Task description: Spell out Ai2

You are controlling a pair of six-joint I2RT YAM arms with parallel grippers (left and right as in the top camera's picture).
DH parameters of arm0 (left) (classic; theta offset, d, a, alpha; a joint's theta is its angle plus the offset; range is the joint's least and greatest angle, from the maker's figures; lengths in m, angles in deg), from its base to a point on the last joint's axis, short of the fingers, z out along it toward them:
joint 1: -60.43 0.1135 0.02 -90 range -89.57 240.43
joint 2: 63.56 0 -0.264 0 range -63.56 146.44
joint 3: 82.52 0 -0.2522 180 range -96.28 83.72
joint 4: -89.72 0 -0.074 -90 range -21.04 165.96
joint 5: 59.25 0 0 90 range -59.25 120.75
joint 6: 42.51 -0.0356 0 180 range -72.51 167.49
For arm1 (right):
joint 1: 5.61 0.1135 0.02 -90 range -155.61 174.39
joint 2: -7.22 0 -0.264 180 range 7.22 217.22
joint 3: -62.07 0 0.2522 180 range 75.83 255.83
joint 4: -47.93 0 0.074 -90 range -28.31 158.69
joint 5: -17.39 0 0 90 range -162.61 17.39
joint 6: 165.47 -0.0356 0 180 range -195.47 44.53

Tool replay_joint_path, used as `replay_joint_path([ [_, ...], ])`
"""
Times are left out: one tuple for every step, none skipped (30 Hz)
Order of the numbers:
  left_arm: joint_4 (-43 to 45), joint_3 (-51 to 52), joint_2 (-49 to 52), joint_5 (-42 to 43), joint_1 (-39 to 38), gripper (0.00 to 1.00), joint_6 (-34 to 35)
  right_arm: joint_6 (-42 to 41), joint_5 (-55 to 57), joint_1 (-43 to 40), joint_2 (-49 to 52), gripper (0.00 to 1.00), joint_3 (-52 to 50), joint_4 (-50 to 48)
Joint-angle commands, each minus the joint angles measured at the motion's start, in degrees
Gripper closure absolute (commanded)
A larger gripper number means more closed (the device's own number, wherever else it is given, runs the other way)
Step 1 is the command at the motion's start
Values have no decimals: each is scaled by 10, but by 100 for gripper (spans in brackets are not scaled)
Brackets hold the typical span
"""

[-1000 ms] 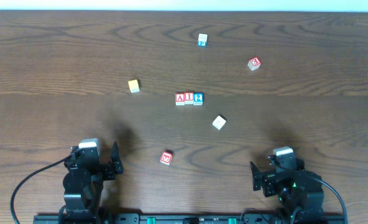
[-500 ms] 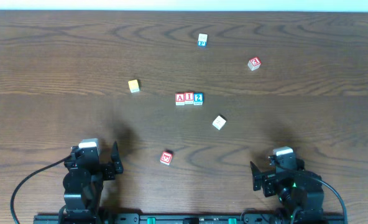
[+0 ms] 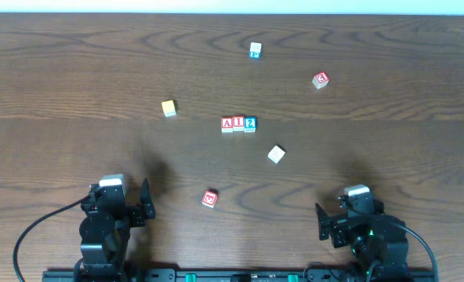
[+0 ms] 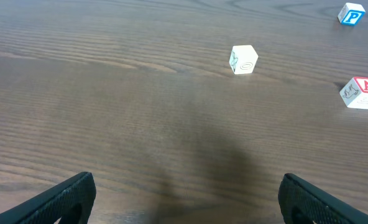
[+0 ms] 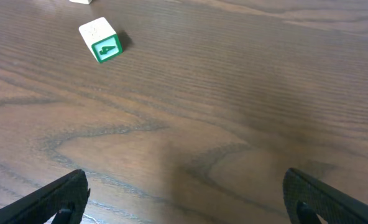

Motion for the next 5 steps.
replay_joint_path([
  [2, 9, -5, -8, 4, 5, -10, -7, -5, -5, -5, 1, -9, 1],
  [2, 9, -5, -8, 4, 4, -10, -7, -5, -5, -5, 1, -9, 1],
  [2, 9, -5, -8, 4, 5, -10, -7, -5, -5, -5, 1, -9, 1],
  [2, 9, -5, -8, 4, 5, -10, -7, -5, -5, -5, 1, -9, 1],
  [2, 9, -5, -8, 4, 5, -10, -7, -5, -5, -5, 1, -9, 1],
])
